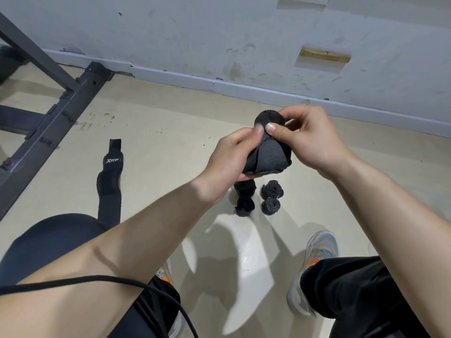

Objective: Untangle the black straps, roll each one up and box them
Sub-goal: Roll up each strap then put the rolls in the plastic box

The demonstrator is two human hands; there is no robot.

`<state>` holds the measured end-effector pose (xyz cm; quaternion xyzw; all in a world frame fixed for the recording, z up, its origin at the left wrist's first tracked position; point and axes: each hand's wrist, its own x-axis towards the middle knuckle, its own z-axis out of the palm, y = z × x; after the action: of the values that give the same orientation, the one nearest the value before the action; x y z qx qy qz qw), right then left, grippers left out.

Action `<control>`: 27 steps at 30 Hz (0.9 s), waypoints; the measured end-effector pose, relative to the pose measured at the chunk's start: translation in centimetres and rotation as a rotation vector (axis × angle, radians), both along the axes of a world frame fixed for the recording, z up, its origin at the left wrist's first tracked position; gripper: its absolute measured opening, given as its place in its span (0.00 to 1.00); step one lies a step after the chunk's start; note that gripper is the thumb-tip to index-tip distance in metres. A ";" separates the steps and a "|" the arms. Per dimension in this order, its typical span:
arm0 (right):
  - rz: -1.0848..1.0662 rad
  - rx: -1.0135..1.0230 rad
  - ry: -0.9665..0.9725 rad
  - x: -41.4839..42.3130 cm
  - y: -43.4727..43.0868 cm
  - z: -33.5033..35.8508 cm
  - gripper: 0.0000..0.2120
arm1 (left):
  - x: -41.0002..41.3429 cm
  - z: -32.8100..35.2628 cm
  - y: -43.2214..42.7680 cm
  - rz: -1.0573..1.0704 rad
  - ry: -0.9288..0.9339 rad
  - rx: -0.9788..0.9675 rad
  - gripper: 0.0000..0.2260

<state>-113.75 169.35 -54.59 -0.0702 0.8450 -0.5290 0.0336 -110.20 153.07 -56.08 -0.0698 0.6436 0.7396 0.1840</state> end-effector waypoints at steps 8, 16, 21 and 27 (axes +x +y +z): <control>-0.149 0.136 0.046 0.2 -0.6 -0.8 0.10 | -0.1 -0.6 -0.3 0.008 0.038 -0.054 0.09; -0.194 -0.110 -0.233 0.4 -0.8 -0.9 0.10 | 0.0 -1.0 -0.3 -0.012 0.148 -0.155 0.15; -0.238 -0.208 -0.344 0.3 -1.1 -0.8 0.09 | 0.1 -0.9 -0.2 -0.042 0.213 -0.174 0.08; -0.288 -0.178 -0.363 0.1 -1.0 -1.3 0.05 | 0.0 -0.7 -0.2 -0.029 0.161 -0.161 0.07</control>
<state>-113.62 168.38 -55.93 0.1445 0.7765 -0.6046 0.1026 -110.19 152.86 -56.77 -0.0152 0.7145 0.6861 0.1363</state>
